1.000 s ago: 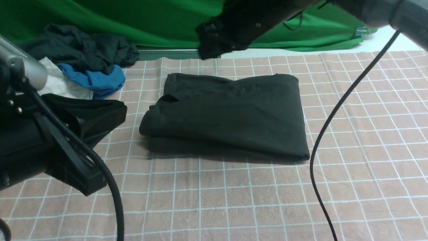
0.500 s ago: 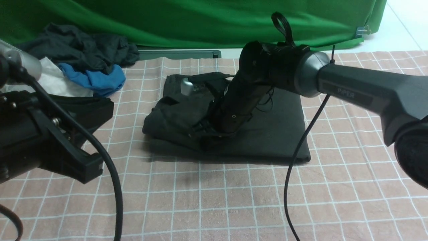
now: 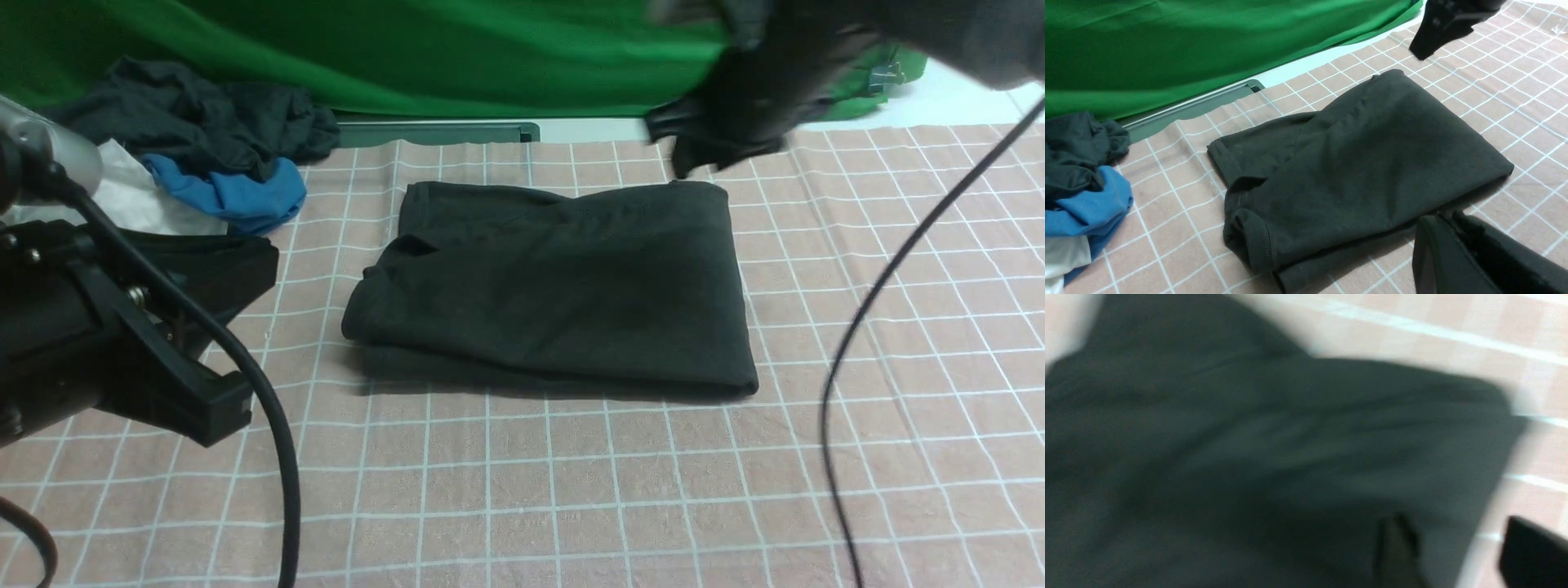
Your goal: Fold a long-sleeved shirt over a pink coffee tablecloth.
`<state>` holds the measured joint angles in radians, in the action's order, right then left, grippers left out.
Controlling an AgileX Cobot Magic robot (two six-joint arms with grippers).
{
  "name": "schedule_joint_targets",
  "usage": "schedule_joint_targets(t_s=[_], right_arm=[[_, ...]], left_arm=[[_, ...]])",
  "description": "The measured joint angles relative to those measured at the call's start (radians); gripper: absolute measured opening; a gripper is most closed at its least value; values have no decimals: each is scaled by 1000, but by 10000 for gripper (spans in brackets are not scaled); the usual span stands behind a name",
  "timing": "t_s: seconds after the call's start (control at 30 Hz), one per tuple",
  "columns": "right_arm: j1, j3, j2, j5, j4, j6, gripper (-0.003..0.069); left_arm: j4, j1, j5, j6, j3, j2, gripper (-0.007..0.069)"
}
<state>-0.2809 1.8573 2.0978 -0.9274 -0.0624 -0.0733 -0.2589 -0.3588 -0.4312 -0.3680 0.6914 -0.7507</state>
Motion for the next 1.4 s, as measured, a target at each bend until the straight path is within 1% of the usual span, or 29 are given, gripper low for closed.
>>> schedule_joint_targets(t_s=[0.07,0.13,0.37,0.5,0.53,0.57,0.6,0.63,0.67,0.73,0.77,0.83,0.87,0.93,0.97,1.03,1.07,1.13,1.2,1.23,1.3,1.33,1.4], right_arm=[[37,0,42,24,-16,-5,463],[60,0,89,57,-50,-1,488],[69,-1,201,149,-156,25,484],[69,-1,222,173,-217,73,413],[69,-1,227,188,-232,89,355],[69,-1,228,196,-235,97,326],[69,-1,229,209,-241,105,255],[69,-1,229,211,-242,107,244],[69,-1,229,229,-248,117,177],[69,-1,230,264,-253,142,111],[69,-1,230,264,-253,145,110],[68,-1,234,308,-255,192,110],[68,-1,235,312,-255,192,110],[68,-1,237,337,-256,216,130],[68,-1,237,340,-256,219,158],[68,-1,235,334,-252,223,258],[68,-1,235,334,-251,223,283],[68,-1,218,288,-242,229,428],[68,-2,185,228,-224,234,504],[68,-2,165,208,-217,235,518],[68,-2,106,137,-177,236,517],[68,-2,73,112,-161,236,503],[68,-8,3,45,-134,236,448]], left_arm=[[0,0,6,0,0,0,17],[0,0,20,-9,0,0,17],[-1,0,30,-39,0,0,17],[-3,0,31,-42,0,0,17],[-3,0,31,-42,0,0,17],[-3,0,31,-43,0,0,17],[-3,0,31,-44,0,0,17],[-3,0,31,-45,0,0,17],[-4,0,29,-46,0,8,17],[-6,0,7,-46,0,36,17],[-6,0,7,-46,0,40,17],[-13,0,-19,-47,-9,107,17],[-14,0,-19,-47,-11,113,17],[-17,0,-17,-54,-42,193,17],[-19,0,-10,-55,-59,234,17],[-20,0,13,-57,-97,318,17],[-20,0,13,-57,-102,325,17],[-23,0,48,-59,-157,405,17],[-23,0,68,-61,-207,459,17],[-22,0,74,-61,-231,477,17],[-7,0,79,-62,-280,513,17],[-5,0,82,-62,-300,525,17],[0,0,84,-66,-347,541,17]])
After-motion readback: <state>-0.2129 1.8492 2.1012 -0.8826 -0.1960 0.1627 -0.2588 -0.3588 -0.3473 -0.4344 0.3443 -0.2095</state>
